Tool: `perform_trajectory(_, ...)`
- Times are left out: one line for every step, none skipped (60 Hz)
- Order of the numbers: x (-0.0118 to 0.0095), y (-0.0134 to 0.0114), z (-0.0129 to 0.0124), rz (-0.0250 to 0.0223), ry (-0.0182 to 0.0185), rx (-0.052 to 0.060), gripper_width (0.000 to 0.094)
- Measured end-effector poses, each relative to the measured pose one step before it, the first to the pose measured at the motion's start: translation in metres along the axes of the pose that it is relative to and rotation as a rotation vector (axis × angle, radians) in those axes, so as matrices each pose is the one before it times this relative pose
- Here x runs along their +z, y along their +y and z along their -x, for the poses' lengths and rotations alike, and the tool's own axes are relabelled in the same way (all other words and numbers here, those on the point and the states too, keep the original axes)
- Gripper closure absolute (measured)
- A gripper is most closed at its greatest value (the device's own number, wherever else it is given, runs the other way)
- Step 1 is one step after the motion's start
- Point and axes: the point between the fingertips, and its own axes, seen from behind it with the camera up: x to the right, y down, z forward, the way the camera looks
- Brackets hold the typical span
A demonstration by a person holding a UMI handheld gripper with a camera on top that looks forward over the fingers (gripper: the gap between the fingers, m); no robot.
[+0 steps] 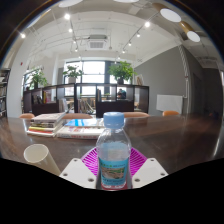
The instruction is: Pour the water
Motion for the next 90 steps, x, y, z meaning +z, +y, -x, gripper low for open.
perform_trajectory(-0.00185, 0.00055, 0.00084, -0.00248, 0.00135, 0.004, 0.0586)
perform_trajectory(-0.00098, -0.00041, 0.00034, -0.0058, 0.00006, 0.0045, 0.0582)
perform_trajectory(-0.00071, 0.00008, -0.00001, -0.00267, -0.00051, 0.0024, 0.0585)
perform_trajectory(-0.0001, -0.00006, -0.00007, -0.00399, -0.00058, 0.0013, 0.0587)
perform_trajectory(-0.00004, -0.00021, -0.00004, -0.00195, -0.00029, 0.0007, 0.0568)
perform_trajectory(0.00342, -0.00224, -0.00396, -0.00131, -0.00176, -0.0003, 0.0567)
perform_trajectory(-0.00078, 0.00045, 0.00067, -0.00082, 0.0, -0.0019, 0.0561)
perform_trajectory(-0.00073, 0.00069, 0.00076, 0.0009, -0.00001, -0.0021, 0.054)
perform_trajectory(-0.0006, 0.00063, 0.00011, 0.00205, 0.00096, -0.0005, 0.0537)
perform_trajectory(-0.00064, 0.00044, -0.00003, 0.00222, 0.00106, 0.0016, 0.0532)
perform_trajectory(-0.00039, 0.00018, 0.00039, 0.00088, -0.00017, 0.0028, 0.0517)
perform_trajectory(0.00001, 0.00035, 0.00048, 0.00167, -0.00144, 0.0015, 0.0509)
perform_trajectory(0.00011, -0.00004, 0.00008, 0.00256, -0.00161, -0.0002, 0.05)
perform_trajectory(0.00026, 0.00106, -0.00061, 0.00688, -0.00002, -0.0007, 0.0487)
perform_trajectory(0.00025, 0.00222, -0.00123, 0.01317, 0.00249, -0.0014, 0.0477)
perform_trajectory(-0.00001, 0.00397, -0.00079, 0.01965, 0.00234, -0.0032, 0.0454)
perform_trajectory(0.00439, 0.00251, -0.00234, 0.01709, 0.00206, -0.0057, 0.0409)
perform_trajectory(-0.00048, 0.00346, -0.00177, 0.01792, 0.0052, -0.0093, 0.0366)
perform_trajectory(-0.00132, 0.0036, -0.00297, 0.01711, 0.0083, -0.0117, 0.0314)
perform_trajectory(-0.00108, 0.00374, -0.00241, 0.0165, 0.00888, -0.0116, 0.0266)
perform_trajectory(-0.00152, 0.00297, -0.00184, 0.01332, 0.0071, -0.0116, 0.0231)
perform_trajectory(-0.00151, 0.00227, -0.00076, 0.00935, 0.00347, -0.009, 0.02)
perform_trajectory(-0.00186, 0.00204, 0.00007, 0.00775, -0.00036, -0.0064, 0.0168)
perform_trajectory(-0.00252, 0.00203, 0.00064, 0.00778, -0.0025, -0.0043, 0.015)
perform_trajectory(-0.00163, 0.00445, -0.00088, 0.00845, -0.00643, -0.0024, 0.0136)
perform_trajectory(-0.00266, 0.00245, 0.00421, 0.00716, -0.00398, 0.0013, 0.0116)
perform_trajectory(-0.00359, 0.00279, 0.00222, 0.00805, -0.0051, 0.0034, 0.0119)
perform_trajectory(-0.00385, 0.00268, 0.00221, 0.00788, -0.00615, 0.0058, 0.0116)
perform_trajectory(-0.00441, 0.00298, 0.00247, 0.00728, -0.00669, 0.0072, 0.0111)
perform_trajectory(-0.00462, 0.00284, 0.00219, 0.00585, -0.00536, 0.0075, 0.0113)
perform_trajectory(-0.00459, 0.00243, 0.00174, 0.00329, -0.00286, 0.0059, 0.0116)
perform_trajectory(-0.0018, 0.00019, -0.00195, 0.00418, -0.00182, 0.0023, 0.0112)
perform_trajectory(-0.00673, 0.00621, 0.00287, 0.00431, 0.00141, 0.0034, 0.0116)
perform_trajectory(-0.00546, 0.00311, 0.00127, 0.00523, 0.00256, 0.0029, 0.0118)
perform_trajectory(-0.00639, 0.00397, 0.00152, 0.00662, 0.00398, 0.0032, 0.0113)
perform_trajectory(-0.00594, 0.00346, 0.00198, 0.00643, 0.00279, 0.0018, 0.0119)
perform_trajectory(-0.00617, 0.0035, 0.002, 0.00567, 0.00249, 0.0011, 0.0121)
perform_trajectory(-0.00598, 0.00342, 0.00212, 0.00486, 0.00288, 0.0016, 0.012)
perform_trajectory(-0.00581, 0.00358, 0.00276, 0.0054, 0.00344, 0.0026, 0.0117)
perform_trajectory(-0.00616, 0.0037, 0.00302, 0.00601, 0.00314, 0.0025, 0.0117)
perform_trajectory(-0.0038, -0.00203, 0.00024, 0.00687, 0.0018, 0.0008, 0.0113)
perform_trajectory(-0.0066, 0.00457, 0.00634, 0.00271, 0.00351, 0.0016, 0.0116)
perform_trajectory(-0.00625, 0.00321, 0.0045, 0.00102, 0.00283, 0.0029, 0.0116)
perform_trajectory(-0.00577, 0.00199, 0.00459, -0.00206, 0.00152, 0.0013, 0.0112)
perform_trajectory(-0.00549, 0.00073, 0.00518, -0.00202, -0.00044, -0.0004, 0.0115)
perform_trajectory(-0.00566, 0.00166, 0.00599, 0.00056, -0.00256, -0.0008, 0.0117)
perform_trajectory(-0.00544, 0.00192, 0.00606, 0.00181, -0.00362, -0.001, 0.011)
perform_trajectory(-0.00569, 0.00153, 0.0063, 0.00058, -0.00431, -0.0002, 0.0115)
perform_trajectory(-0.00534, 0.00078, 0.00657, -0.00227, -0.00433, -0.0006, 0.0116)
perform_trajectory(-0.00613, -0.00302, 0.00318, -0.00193, -0.0061, -0.0029, 0.011)
perform_trajectory(-0.00509, 0.00118, 0.00902, -0.00227, -0.00516, -0.0035, 0.0114)
perform_trajectory(-0.00537, 0.00118, 0.00773, -0.00113, -0.00636, -0.0034, 0.0116)
perform_trajectory(-0.00403, 0.00093, 0.00666, -0.00016, -0.00481, -0.0019, 0.0108)
perform_trajectory(-0.00448, 0.00045, 0.00649, 0.00007, -0.00326, 0.0002, 0.0111)
perform_trajectory(-0.00435, 0.00021, 0.00685, -0.00101, -0.00404, 0.0004, 0.0109)
perform_trajectory(-0.00414, -0.00036, 0.00724, -0.00127, -0.00562, -0.0004, 0.0104)
perform_trajectory(-0.00411, -0.00073, 0.00772, -0.00203, -0.0076, -0.0003, 0.0107)
perform_trajectory(-0.00401, -0.0011, 0.00758, -0.00386, -0.00803, -0.0001, 0.0108)
perform_trajectory(-0.0067, -0.0046, 0.00217, -0.00471, -0.00926, -0.0005, 0.0105)
perform_trajectory(-0.00339, 0.00031, 0.01002, -0.00682, -0.00796, 0.0017, 0.0108)
perform_trajectory(-0.0029, -0.00113, 0.0069, -0.00428, -0.00864, 0.0021, 0.0108)
perform_trajectory(-0.00361, -0.00169, 0.00688, -0.00259, -0.00848, 0.004, 0.0104)
perform_trajectory(-0.00329, -0.00209, 0.0069, -0.00349, -0.00816, 0.0042, 0.0107)
perform_trajectory(-0.00332, -0.00265, 0.00708, -0.00592, -0.00853, 0.0027, 0.011)
perform_trajectory(-0.00298, -0.0033, 0.0075, -0.00853, -0.0097, 0.0008, 0.0109)
perform_trajectory(-0.00327, -0.00403, 0.00718, -0.00998, -0.01057, -0.0008, 0.0108)
perform_trajectory(-0.00256, -0.00374, 0.0074, -0.01035, -0.01059, 0.0003, 0.0109)
perform_trajectory(-0.00165, -0.00452, 0.00778, -0.00664, -0.00867, 0.0005, 0.0106)
perform_trajectory(-0.00265, -0.00243, 0.00644, -0.00677, -0.00937, 0.0003, 0.0108)
perform_trajectory(-0.002, -0.00258, 0.00634, -0.0045, -0.00822, -0.0012, 0.0112)
perform_trajectory(-0.0024, -0.0024, 0.00606, -0.00372, -0.00773, -0.0016, 0.0109)
perform_trajectory(-0.00241, -0.00265, 0.00595, -0.00416, -0.00718, -0.0017, 0.0111)
perform_trajectory(-0.00272, -0.00503, 0.00527, -0.00477, -0.00798, -0.0012, 0.0111)
perform_trajectory(-0.002, -0.00291, 0.0046, -0.00727, -0.00737, -0.0008, 0.0108)
perform_trajectory(-0.00383, -0.00533, 0.00745, -0.00395, -0.00299, -0.0029, 0.011)
perform_trajectory(-0.00232, -0.00266, 0.0047, -0.00498, -0.00447, -0.002, 0.0111)
perform_trajectory(-0.00248, -0.00253, 0.00443, -0.00394, -0.00364, -0.0012, 0.011)
perform_trajectory(-0.00226, -0.00267, 0.00408, -0.00389, -0.00274, -0.0008, 0.0113)
perform_trajectory(-0.0008, 0.0002, 0.00167, -0.0056, -0.00397, -0.0005, 0.0111)
perform_trajectory(-0.00199, -0.00217, 0.0034, -0.00234, -0.00082, -0.0019, 0.0109)
perform_trajectory(0.00132, -0.00091, 0.00347, -0.00287, -0.00138, -0.0016, 0.0108)
perform_trajectory(-0.00506, -0.0037, 0.00617, 0.00051, -0.00107, -0.0026, 0.0108)
perform_trajectory(-0.0016, -0.00174, 0.00386, -0.00199, -0.00304, -0.0029, 0.0106)
perform_trajectory(-0.00232, -0.00201, 0.00394, -0.00386, -0.0039, -0.0035, 0.0107)
perform_trajectory(-0.00177, -0.00223, 0.00365, -0.00504, -0.00344, -0.0046, 0.0109)
perform_trajectory(-0.00203, -0.00213, 0.0035, -0.00464, -0.00273, -0.0046, 0.0108)
perform_trajectory(-0.00149, -0.00151, 0.00338, -0.00268, -0.00221, -0.0045, 0.0109)
perform_trajectory(-0.00181, -0.00122, 0.00324, -0.00048, -0.00179, -0.004, 0.0112)
perform_trajectory(-0.00179, -0.00063, 0.00339, 0.00144, -0.00252, -0.004, 0.0106)
perform_trajectory(0.00082, 0.00052, 0.00242, 0.00098, -0.0042, -0.0029, 0.0109)
